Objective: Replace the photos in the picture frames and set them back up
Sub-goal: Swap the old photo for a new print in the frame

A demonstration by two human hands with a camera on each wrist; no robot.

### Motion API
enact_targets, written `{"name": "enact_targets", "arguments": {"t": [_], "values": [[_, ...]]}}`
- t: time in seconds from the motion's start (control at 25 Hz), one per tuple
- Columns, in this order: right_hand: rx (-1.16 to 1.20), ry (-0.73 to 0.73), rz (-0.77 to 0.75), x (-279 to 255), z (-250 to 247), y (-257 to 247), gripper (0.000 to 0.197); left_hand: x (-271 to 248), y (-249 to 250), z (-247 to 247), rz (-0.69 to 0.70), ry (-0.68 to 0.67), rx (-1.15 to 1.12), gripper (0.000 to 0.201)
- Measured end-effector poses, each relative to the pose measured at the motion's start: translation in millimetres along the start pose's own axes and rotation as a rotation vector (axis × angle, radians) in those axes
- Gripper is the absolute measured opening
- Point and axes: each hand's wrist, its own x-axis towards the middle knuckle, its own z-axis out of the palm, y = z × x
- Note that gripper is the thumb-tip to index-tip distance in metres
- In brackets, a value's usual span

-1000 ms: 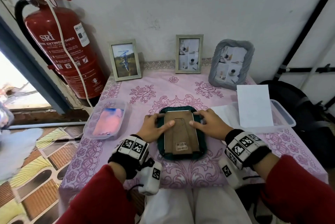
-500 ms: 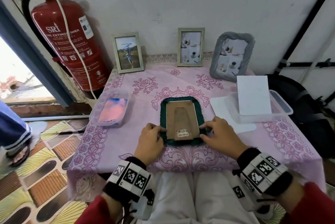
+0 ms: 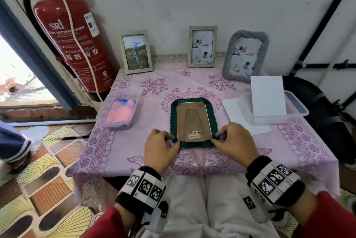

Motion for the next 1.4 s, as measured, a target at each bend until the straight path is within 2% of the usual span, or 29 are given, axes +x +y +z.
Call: {"name": "enact_targets", "arguments": {"t": [0.2, 0.44, 0.68, 1.24, 1.32, 1.4], "values": [[0.155, 0.074, 0.047, -4.0, 7.6, -1.8, 0.009, -2.7, -0.3, 10.6, -0.099, 0.069, -0.159, 0.017], [0.214, 0.112, 0.028, -6.0, 12.1, -2.4, 0.007, -6.2, -1.1, 17.5, -0.067, 0.119, -0.226, 0.014], [0.253, 0.134, 0.008, -7.3, 14.0, -2.0, 0.007, -6.3, -1.9, 20.0, -0.001, 0.125, -0.198, 0.013], [0.108, -0.07, -0.101, 5.3, 0.2, 3.5, 0.003, -1.5, -8.6, 15.2, 0.068, 0.073, -0.168, 0.01], [0.142, -0.123, -0.072, 12.3, -6.0, 5.8, 0.01, 1.7, -10.9, 11.9, 0.042, 0.043, -0.206, 0.012], [0.225, -0.105, -0.038, 20.6, -11.1, 6.6, 0.021, 6.7, -14.8, 7.5, -0.059, 0.061, -0.344, 0.019]]}}
